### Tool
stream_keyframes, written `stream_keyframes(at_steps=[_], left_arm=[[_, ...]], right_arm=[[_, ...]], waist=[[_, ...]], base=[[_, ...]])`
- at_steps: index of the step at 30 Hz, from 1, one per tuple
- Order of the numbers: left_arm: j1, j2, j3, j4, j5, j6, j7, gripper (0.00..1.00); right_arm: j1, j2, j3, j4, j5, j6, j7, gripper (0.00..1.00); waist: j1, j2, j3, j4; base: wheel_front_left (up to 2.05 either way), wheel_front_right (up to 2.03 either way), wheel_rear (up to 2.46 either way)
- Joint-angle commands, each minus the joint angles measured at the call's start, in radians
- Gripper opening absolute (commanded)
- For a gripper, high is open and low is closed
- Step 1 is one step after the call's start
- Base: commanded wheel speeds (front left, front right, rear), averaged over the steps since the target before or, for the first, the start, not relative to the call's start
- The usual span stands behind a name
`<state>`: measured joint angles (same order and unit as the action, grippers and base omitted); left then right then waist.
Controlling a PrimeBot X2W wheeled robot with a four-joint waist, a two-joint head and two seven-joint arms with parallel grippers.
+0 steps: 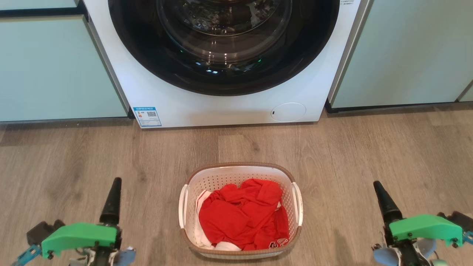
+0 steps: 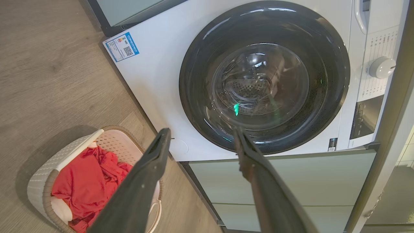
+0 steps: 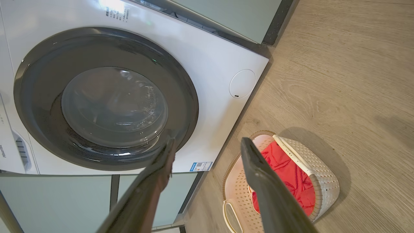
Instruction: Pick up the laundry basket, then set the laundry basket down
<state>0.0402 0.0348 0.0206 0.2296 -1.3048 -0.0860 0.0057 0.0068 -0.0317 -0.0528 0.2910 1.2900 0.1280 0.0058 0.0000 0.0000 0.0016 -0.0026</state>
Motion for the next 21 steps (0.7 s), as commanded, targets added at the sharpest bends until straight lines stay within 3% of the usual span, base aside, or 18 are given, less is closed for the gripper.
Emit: stream_keyframes(at_steps=[1, 21], left_arm=[[-0.04, 0.011, 0.002, -0.049, 0.039, 0.005, -0.014, 1.0], [-0.031, 0.012, -0.05, -0.101, 0.389, 0.041, -0.069, 1.0]], right_arm=[[-0.045, -0.007, 0.016, -0.045, -0.04, 0.001, -0.013, 1.0], [-0.05, -0.01, 0.08, -0.099, -0.335, 0.001, -0.069, 1.0]], waist=[[0.0, 0.0, 0.0, 0.0], [0.0, 0.0, 0.0, -0.002]], base=[[0.0, 0.0, 0.0], [0.0, 0.0, 0.0]])
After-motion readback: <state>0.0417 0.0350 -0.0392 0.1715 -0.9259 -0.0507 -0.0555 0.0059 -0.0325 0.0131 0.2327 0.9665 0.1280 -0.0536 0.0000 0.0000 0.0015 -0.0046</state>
